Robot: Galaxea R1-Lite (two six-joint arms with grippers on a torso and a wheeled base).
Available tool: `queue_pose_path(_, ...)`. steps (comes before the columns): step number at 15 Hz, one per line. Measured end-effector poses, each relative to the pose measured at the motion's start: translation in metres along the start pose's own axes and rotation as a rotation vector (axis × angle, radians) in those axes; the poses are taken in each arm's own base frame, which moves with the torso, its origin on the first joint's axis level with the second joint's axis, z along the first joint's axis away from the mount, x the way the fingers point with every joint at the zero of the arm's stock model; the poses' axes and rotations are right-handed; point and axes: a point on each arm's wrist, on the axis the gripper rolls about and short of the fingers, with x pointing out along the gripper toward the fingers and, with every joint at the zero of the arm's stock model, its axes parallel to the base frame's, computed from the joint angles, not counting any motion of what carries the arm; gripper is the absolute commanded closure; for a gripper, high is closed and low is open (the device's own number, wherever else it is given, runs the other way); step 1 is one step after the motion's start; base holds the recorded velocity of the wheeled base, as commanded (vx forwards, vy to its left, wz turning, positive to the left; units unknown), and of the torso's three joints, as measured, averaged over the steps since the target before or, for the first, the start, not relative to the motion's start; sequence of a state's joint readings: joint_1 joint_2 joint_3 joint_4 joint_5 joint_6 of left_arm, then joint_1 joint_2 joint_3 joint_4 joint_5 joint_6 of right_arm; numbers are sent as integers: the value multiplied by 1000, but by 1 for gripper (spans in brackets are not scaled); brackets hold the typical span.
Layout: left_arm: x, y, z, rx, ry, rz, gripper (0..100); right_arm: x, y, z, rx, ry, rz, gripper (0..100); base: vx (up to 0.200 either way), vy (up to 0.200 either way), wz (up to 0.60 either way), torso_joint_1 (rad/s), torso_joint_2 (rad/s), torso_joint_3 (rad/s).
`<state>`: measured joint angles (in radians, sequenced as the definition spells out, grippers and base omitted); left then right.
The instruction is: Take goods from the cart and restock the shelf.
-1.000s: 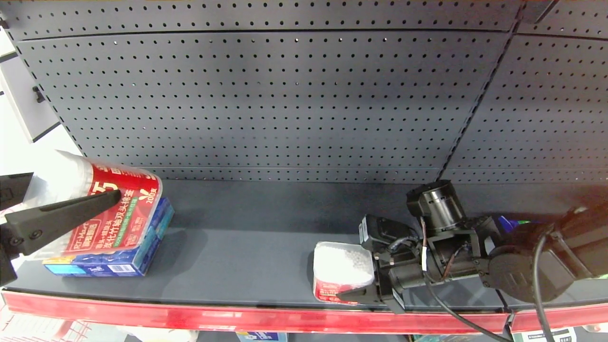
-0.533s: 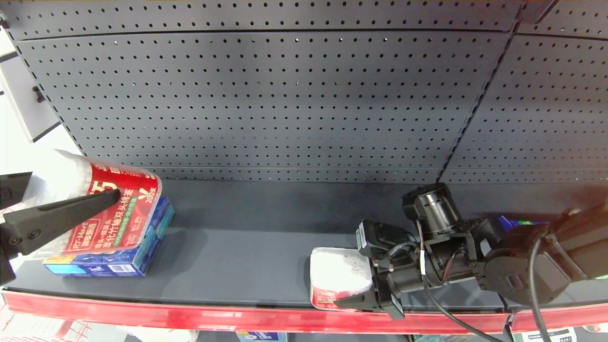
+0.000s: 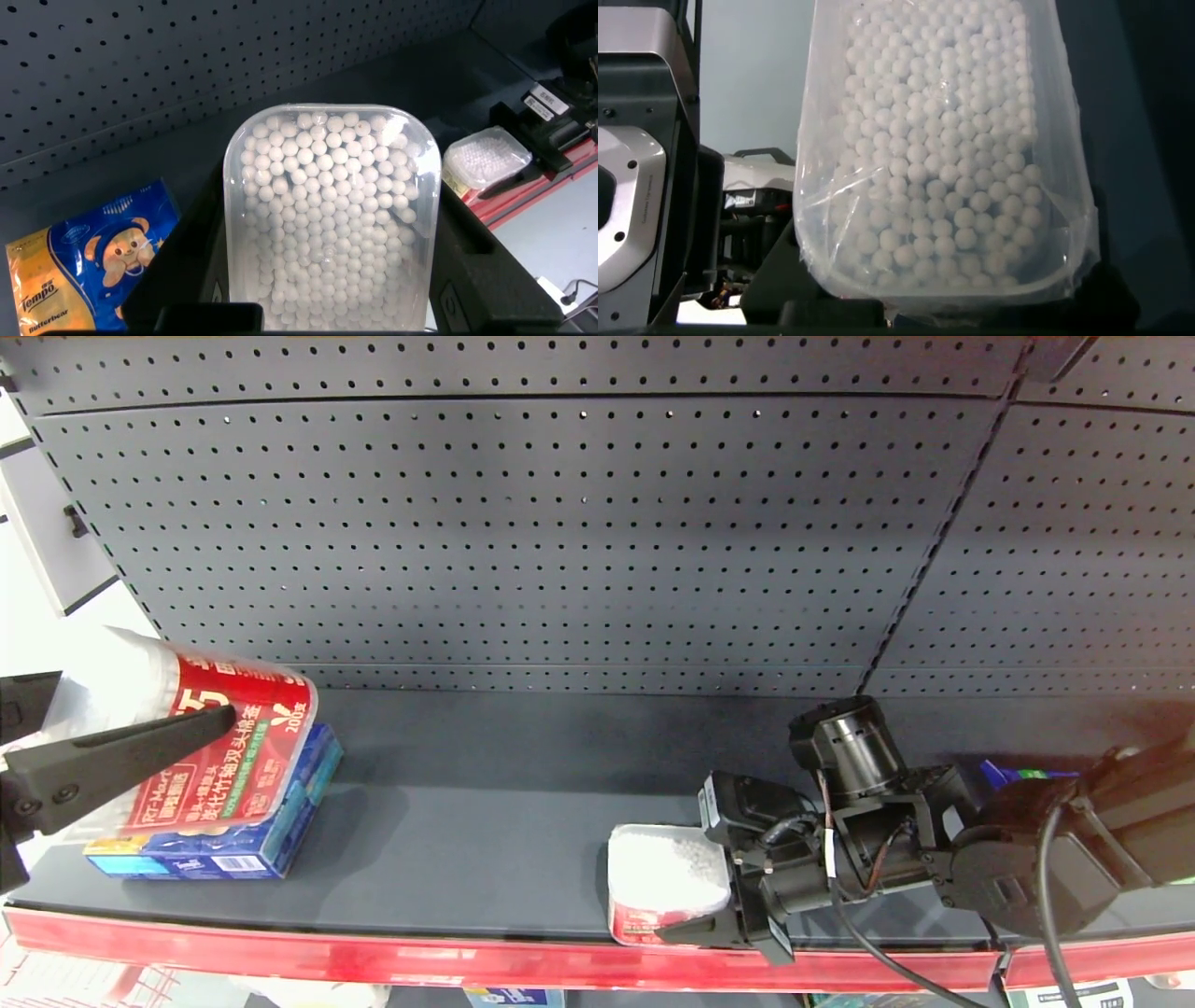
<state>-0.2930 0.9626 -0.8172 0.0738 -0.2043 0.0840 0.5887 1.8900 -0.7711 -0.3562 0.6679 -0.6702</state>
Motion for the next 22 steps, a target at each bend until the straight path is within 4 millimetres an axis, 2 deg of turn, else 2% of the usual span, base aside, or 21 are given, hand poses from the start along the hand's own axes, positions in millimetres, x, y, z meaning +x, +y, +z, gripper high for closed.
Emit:
queue_pose_path(1,0,0,0,0,0,0,100,0,0,0,0,0,0,100,0,0,0,0,0,0)
queue_pose_path(2,0,0,0,0,0,0,100,0,0,0,0,1,-1,0,0,0,0,0,0,0)
queue_pose_path(7,0,0,-1,0,2,0,100,-3,0,0,5,2,-11,0,0,0,0,0,0,0)
queue_pose_path(11,2,0,-2,1,9,-3,100,-20,12,0,13,0,-28,0,0,0,0,0,0,0)
queue_pose_path(16,10,1,-3,48,34,-17,100,-63,30,-4,12,-19,-115,0,0,0,0,0,0,0)
queue_pose_path(22,35,-5,-8,82,108,-94,100,-143,74,-19,63,-56,-400,0,0,0,0,0,0,0)
